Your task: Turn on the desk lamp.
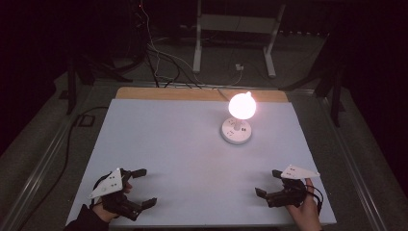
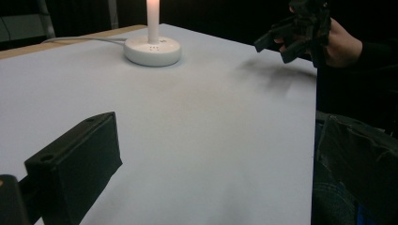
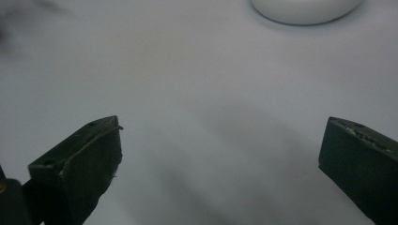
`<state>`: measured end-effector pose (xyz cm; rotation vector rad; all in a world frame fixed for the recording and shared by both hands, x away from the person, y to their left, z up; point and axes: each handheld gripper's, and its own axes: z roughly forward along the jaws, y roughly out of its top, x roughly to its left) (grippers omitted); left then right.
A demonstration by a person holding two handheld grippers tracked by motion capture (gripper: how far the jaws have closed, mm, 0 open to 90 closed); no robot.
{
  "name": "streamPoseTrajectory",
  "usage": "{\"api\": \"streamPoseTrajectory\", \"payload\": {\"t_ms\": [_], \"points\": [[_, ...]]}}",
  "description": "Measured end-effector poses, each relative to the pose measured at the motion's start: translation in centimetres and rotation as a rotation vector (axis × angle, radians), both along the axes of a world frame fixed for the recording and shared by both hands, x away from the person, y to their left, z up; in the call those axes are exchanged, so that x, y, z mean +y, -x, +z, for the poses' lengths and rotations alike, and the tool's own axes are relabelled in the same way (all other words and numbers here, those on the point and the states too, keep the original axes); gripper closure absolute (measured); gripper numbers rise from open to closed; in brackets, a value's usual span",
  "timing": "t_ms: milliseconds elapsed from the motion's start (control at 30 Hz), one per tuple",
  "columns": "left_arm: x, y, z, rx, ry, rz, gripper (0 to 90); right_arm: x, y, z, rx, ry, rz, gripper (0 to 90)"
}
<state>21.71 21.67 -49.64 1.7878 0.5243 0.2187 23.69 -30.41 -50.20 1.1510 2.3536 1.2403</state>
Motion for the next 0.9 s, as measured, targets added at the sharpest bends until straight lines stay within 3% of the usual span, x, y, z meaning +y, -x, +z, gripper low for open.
{"api": "streamPoseTrajectory", "payload": {"t_ms": [267,533,900], "points": [[0.0,0.0,-0.1,0.008,-0.008,-0.001,0.3,-0.8,0.9,-1.5,0.026,0.021,-0.008,0.0],[0.0,-0.1,-0.1,0.012,-0.005,0.0,0.3,-0.2,0.4,-1.8,0.003,0.065,-0.003,0.0],[-0.1,-0.1,-0.1,0.013,-0.005,0.0,0.3,-0.1,0.3,-1.6,-0.017,0.058,-0.014,0.0]]}}
